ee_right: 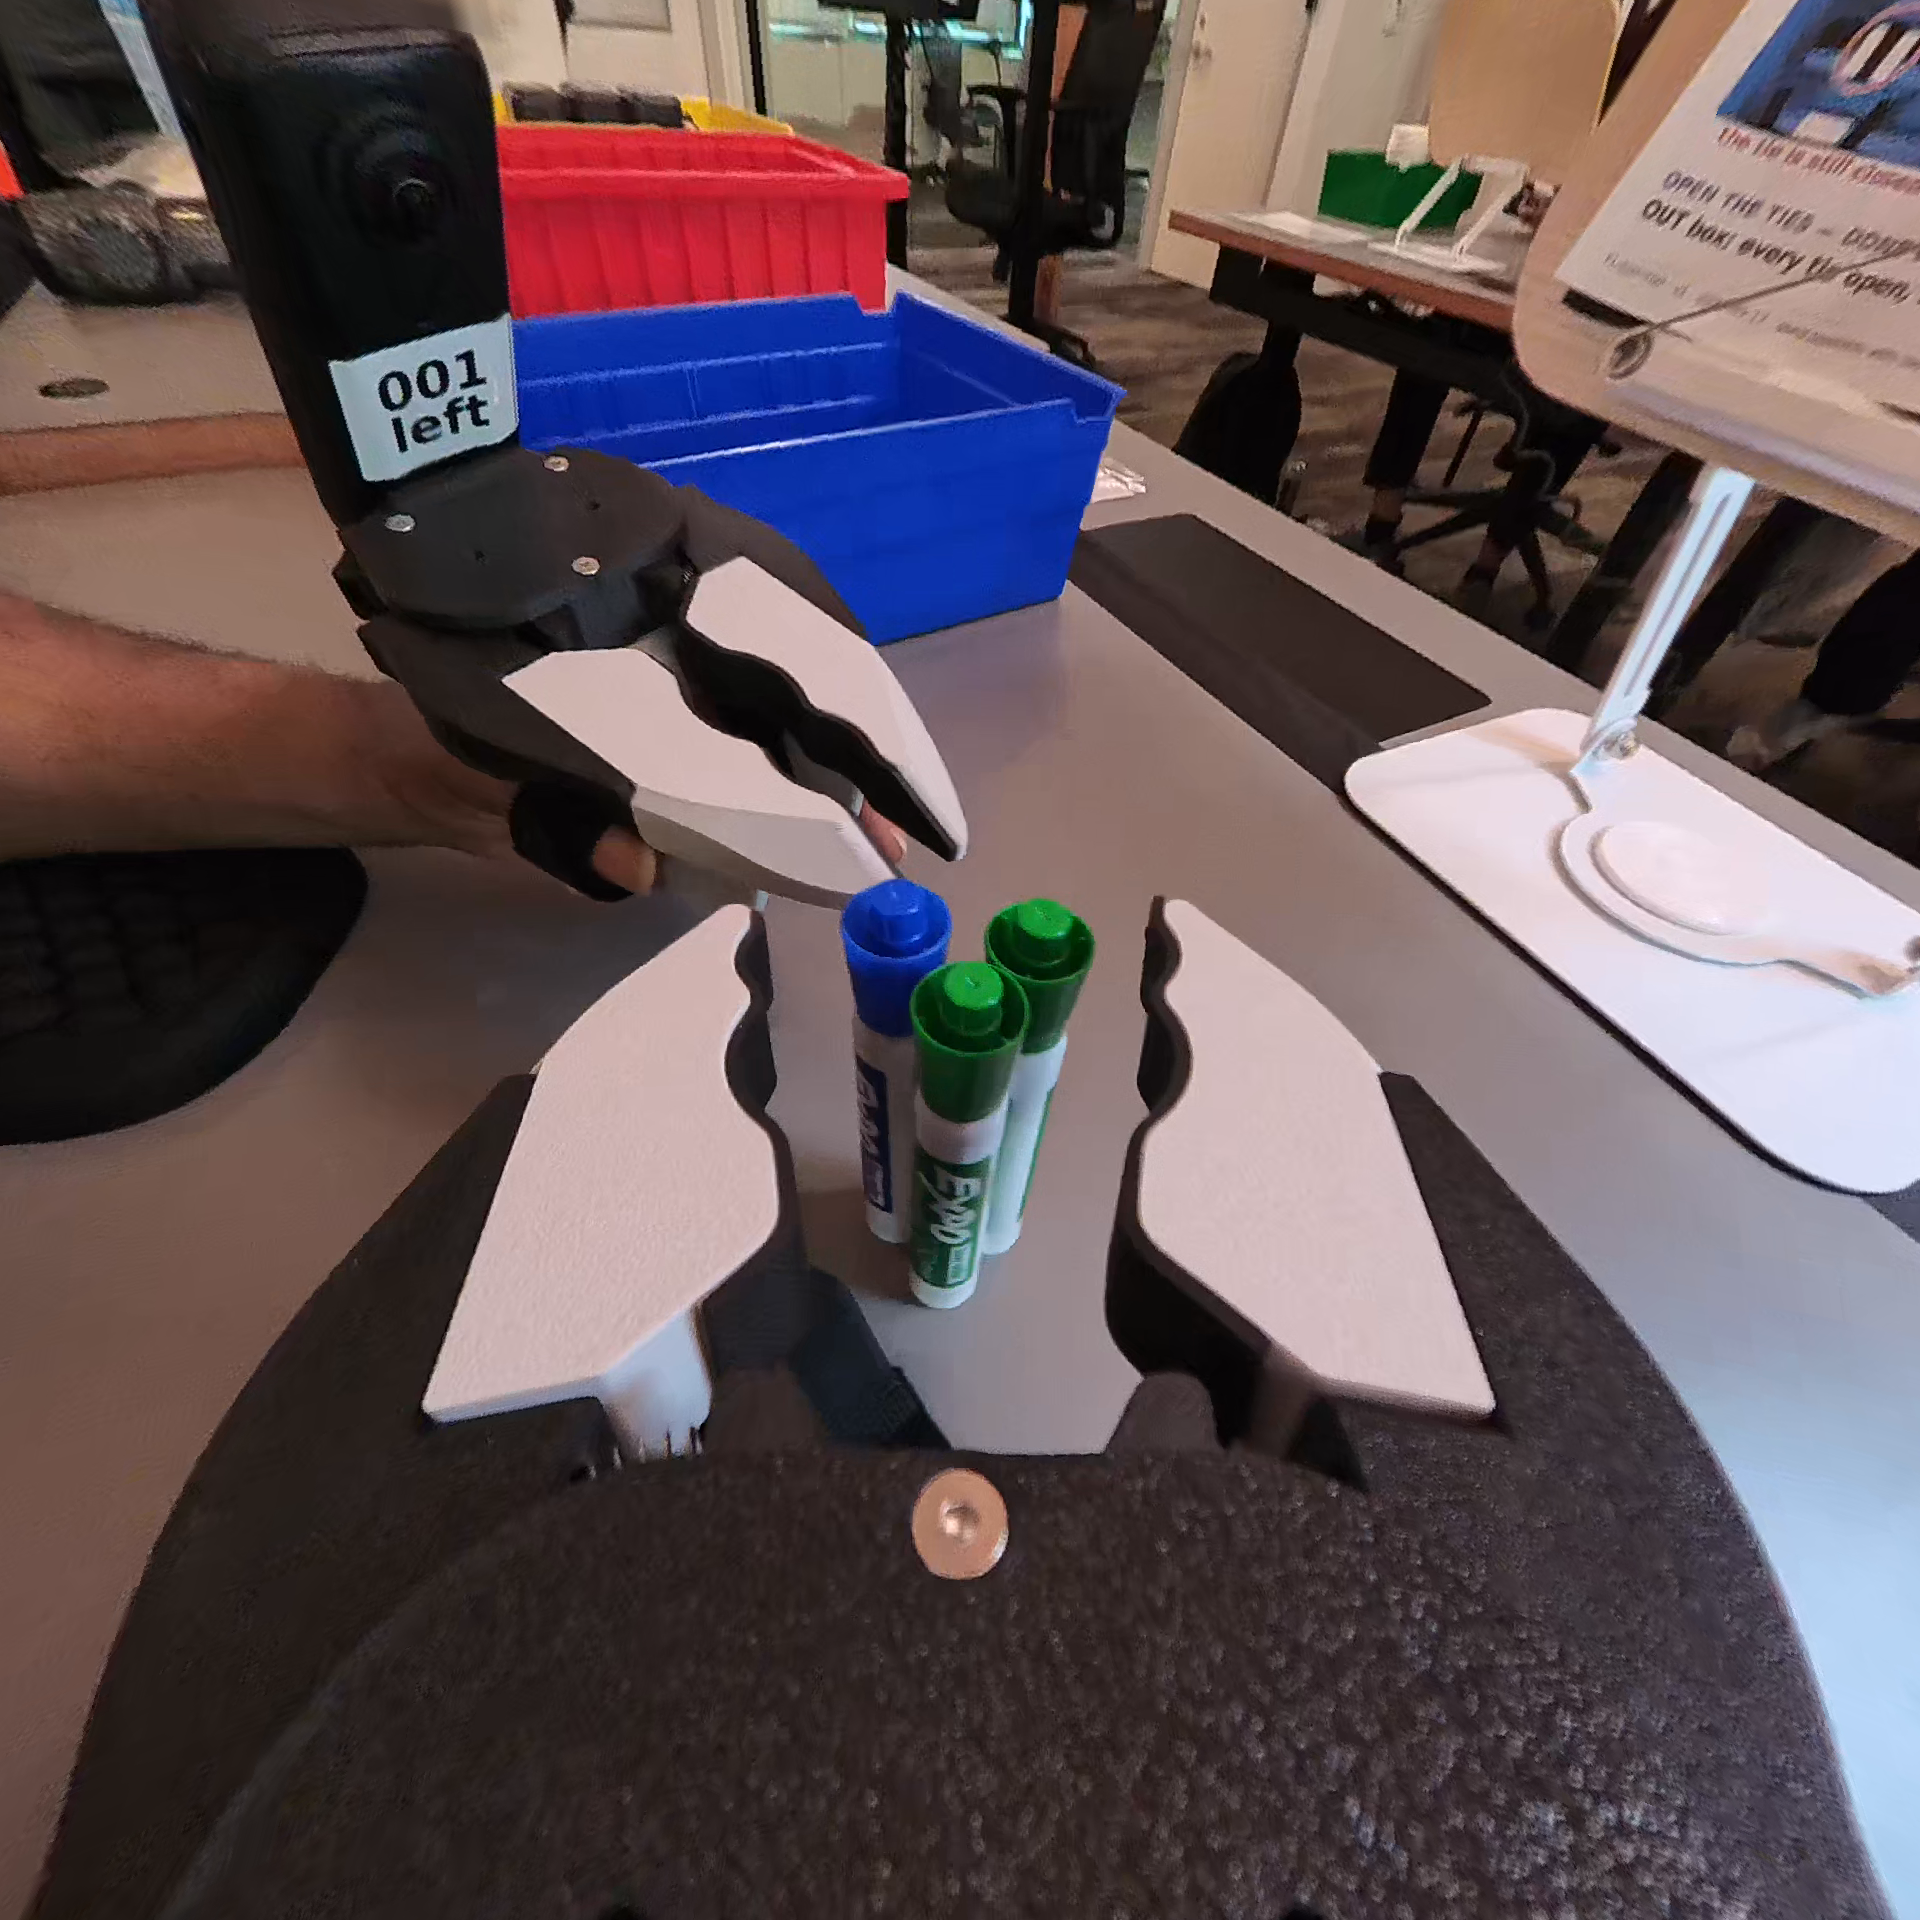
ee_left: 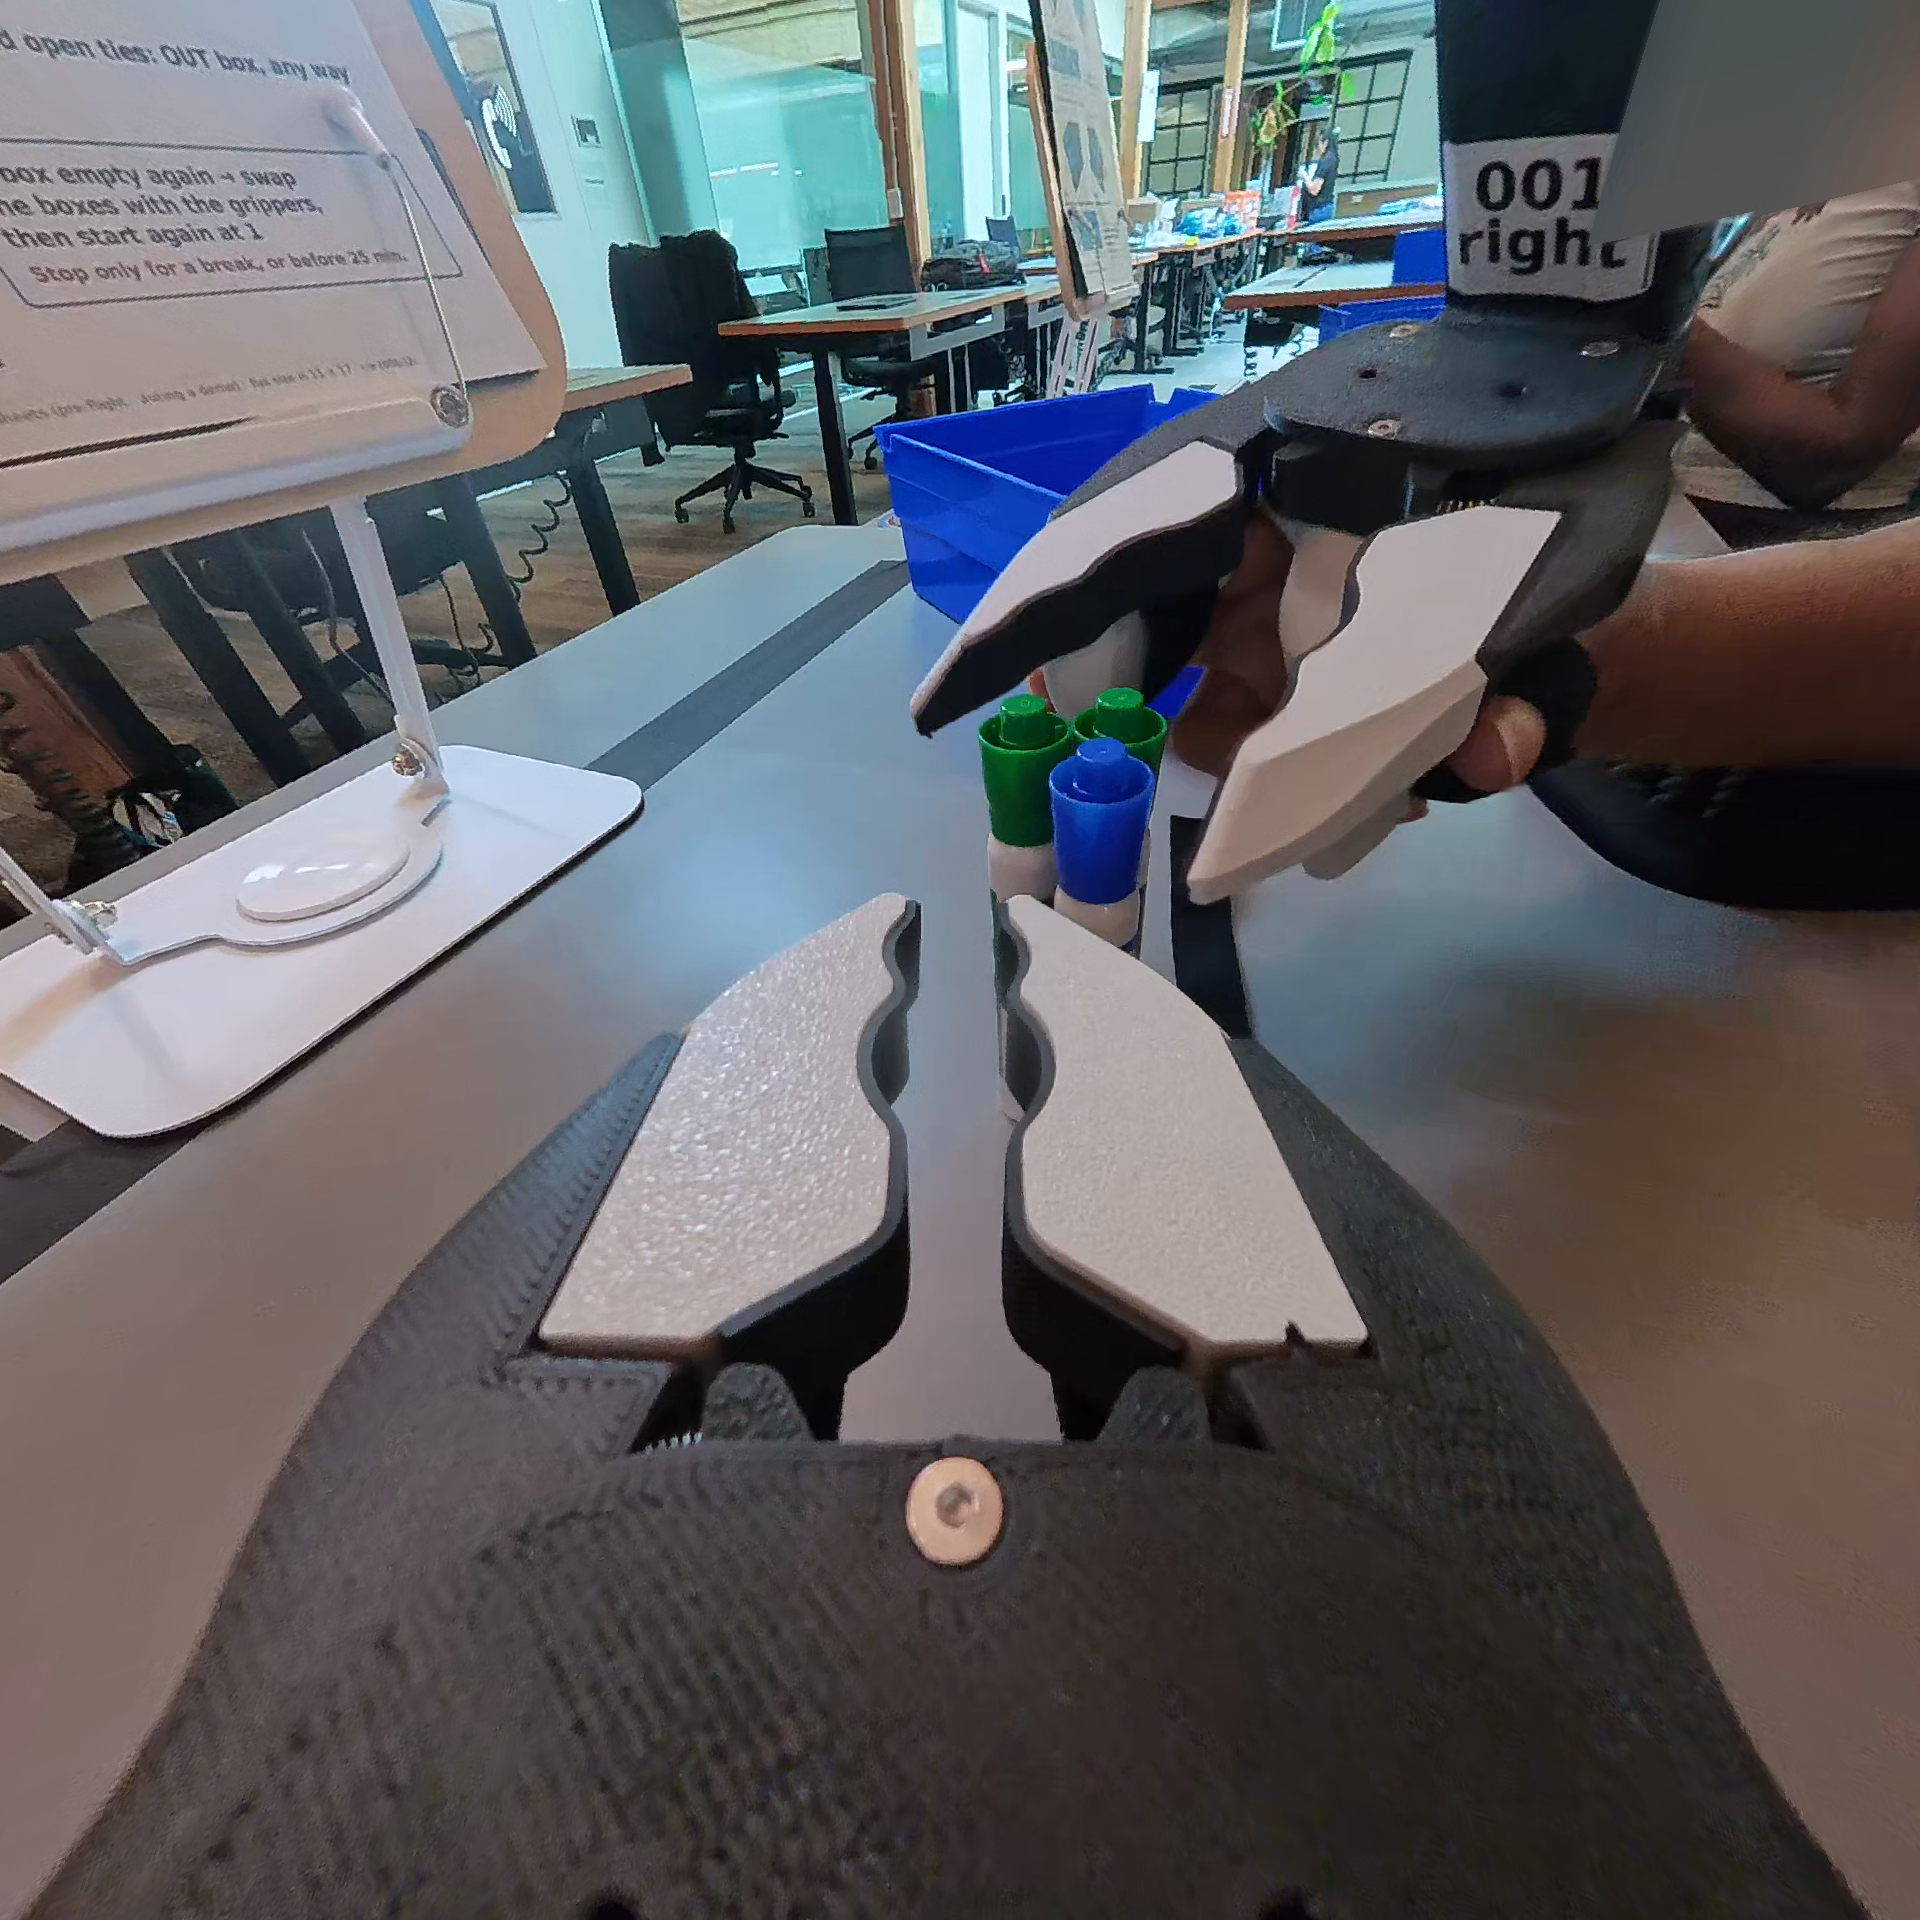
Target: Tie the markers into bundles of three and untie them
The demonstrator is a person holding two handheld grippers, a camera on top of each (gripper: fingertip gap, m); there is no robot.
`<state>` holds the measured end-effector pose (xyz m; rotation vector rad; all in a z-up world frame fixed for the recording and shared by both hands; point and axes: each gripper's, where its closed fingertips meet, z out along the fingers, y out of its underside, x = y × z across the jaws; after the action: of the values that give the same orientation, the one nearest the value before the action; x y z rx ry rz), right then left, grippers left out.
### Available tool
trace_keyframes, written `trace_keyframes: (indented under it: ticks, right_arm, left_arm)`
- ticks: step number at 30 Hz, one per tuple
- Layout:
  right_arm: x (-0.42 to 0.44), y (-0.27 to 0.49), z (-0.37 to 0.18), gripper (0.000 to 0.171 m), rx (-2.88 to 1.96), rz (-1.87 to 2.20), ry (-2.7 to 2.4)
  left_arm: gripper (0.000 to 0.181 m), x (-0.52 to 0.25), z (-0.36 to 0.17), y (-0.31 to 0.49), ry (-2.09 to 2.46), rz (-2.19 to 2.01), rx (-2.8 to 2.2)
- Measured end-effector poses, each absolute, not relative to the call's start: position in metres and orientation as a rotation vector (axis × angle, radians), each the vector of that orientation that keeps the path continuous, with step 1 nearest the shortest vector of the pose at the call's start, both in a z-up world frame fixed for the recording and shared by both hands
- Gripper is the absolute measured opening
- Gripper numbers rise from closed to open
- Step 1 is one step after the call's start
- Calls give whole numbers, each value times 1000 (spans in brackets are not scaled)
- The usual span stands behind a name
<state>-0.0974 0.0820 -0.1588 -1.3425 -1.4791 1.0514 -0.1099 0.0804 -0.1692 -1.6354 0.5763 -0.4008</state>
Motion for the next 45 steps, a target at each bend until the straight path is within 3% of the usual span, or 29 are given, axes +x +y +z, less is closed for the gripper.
trace_keyframes:
  ticks: [27, 45]
  right_arm:
    - [-100, 87, -179, 43, -1333, 989, -1416]
    - [-98, 83, -177, 51, -1310, 1019, -1419]
  left_arm:
    - [9, -102, -165, 77, 600, -428, -1608]
    - [9, -102, -162, 76, 594, -433, -1596]
